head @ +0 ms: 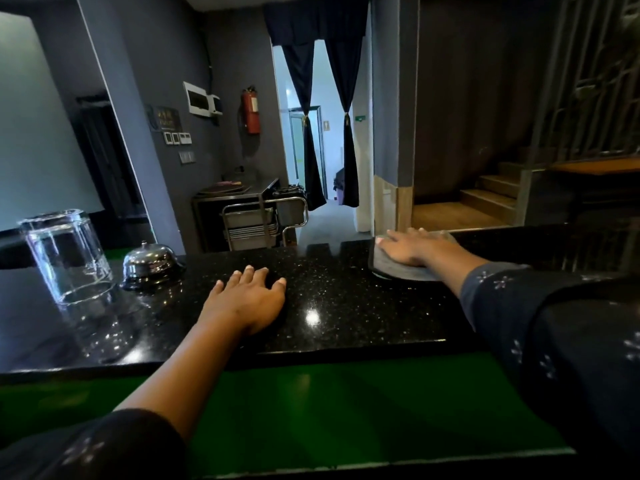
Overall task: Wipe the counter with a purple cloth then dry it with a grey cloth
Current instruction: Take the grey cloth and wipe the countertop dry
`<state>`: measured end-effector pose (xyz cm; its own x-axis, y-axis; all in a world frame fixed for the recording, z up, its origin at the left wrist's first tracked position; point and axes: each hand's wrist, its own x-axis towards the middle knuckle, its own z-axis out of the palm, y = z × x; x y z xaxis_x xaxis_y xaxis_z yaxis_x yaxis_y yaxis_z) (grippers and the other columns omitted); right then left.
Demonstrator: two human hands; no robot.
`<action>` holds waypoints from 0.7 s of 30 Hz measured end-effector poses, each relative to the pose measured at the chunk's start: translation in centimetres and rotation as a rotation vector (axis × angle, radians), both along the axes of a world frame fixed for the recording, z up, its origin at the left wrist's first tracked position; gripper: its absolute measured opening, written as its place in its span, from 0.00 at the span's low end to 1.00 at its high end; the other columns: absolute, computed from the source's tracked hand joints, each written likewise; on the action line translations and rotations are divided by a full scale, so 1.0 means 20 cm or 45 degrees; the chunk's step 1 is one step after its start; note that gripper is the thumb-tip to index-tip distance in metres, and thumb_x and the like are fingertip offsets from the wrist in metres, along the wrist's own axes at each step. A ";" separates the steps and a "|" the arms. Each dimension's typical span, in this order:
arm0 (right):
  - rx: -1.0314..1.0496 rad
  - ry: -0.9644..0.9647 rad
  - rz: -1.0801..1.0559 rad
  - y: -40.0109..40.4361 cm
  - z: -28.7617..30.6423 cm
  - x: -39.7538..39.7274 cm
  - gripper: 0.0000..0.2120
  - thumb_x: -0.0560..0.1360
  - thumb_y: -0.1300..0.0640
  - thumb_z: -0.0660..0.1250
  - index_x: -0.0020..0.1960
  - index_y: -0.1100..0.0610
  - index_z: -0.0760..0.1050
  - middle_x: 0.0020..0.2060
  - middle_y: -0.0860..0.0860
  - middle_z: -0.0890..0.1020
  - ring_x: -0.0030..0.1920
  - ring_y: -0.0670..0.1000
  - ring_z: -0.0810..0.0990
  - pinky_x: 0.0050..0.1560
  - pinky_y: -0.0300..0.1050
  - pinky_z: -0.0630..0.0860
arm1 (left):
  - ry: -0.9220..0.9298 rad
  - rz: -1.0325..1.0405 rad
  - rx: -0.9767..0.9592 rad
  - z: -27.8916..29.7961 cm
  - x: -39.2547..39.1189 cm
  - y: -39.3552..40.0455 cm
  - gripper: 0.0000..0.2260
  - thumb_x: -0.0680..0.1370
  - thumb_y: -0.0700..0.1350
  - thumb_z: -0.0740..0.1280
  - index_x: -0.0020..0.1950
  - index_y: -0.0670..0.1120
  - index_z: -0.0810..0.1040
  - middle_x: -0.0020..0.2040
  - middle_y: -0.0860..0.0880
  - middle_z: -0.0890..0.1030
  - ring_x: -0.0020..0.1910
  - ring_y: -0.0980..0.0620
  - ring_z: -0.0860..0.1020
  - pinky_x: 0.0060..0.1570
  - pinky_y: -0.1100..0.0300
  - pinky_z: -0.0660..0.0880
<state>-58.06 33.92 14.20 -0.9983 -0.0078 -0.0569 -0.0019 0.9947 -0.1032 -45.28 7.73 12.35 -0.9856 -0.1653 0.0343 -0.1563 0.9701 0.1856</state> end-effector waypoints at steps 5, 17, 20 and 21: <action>-0.042 0.016 0.292 -0.20 -0.03 0.30 0.32 0.77 0.31 0.40 0.78 0.41 0.46 0.79 0.54 0.47 0.78 0.58 0.46 0.73 0.66 0.41 | -0.024 0.015 0.029 0.03 0.03 0.02 0.28 0.81 0.60 0.46 0.78 0.49 0.51 0.79 0.47 0.49 0.77 0.47 0.47 0.74 0.47 0.44; 0.004 0.003 0.312 0.03 -0.02 0.58 0.30 0.77 0.30 0.40 0.77 0.36 0.45 0.79 0.48 0.48 0.78 0.52 0.47 0.75 0.59 0.44 | -0.004 -0.011 0.014 0.04 0.08 0.02 0.27 0.81 0.58 0.45 0.78 0.48 0.50 0.79 0.46 0.48 0.77 0.46 0.47 0.74 0.46 0.43; -0.011 0.012 0.188 -0.10 -0.01 0.46 0.31 0.77 0.31 0.40 0.78 0.39 0.46 0.79 0.51 0.47 0.78 0.54 0.47 0.75 0.61 0.43 | 0.012 -0.021 0.018 0.03 0.08 0.02 0.28 0.81 0.58 0.45 0.78 0.47 0.50 0.79 0.45 0.48 0.77 0.46 0.46 0.74 0.46 0.43; -0.022 0.016 0.152 -0.15 -0.01 0.43 0.32 0.77 0.31 0.41 0.78 0.41 0.46 0.79 0.52 0.47 0.78 0.56 0.47 0.75 0.62 0.43 | 0.013 -0.028 0.023 0.03 0.07 0.02 0.28 0.81 0.59 0.45 0.78 0.47 0.50 0.79 0.45 0.48 0.77 0.46 0.46 0.74 0.46 0.43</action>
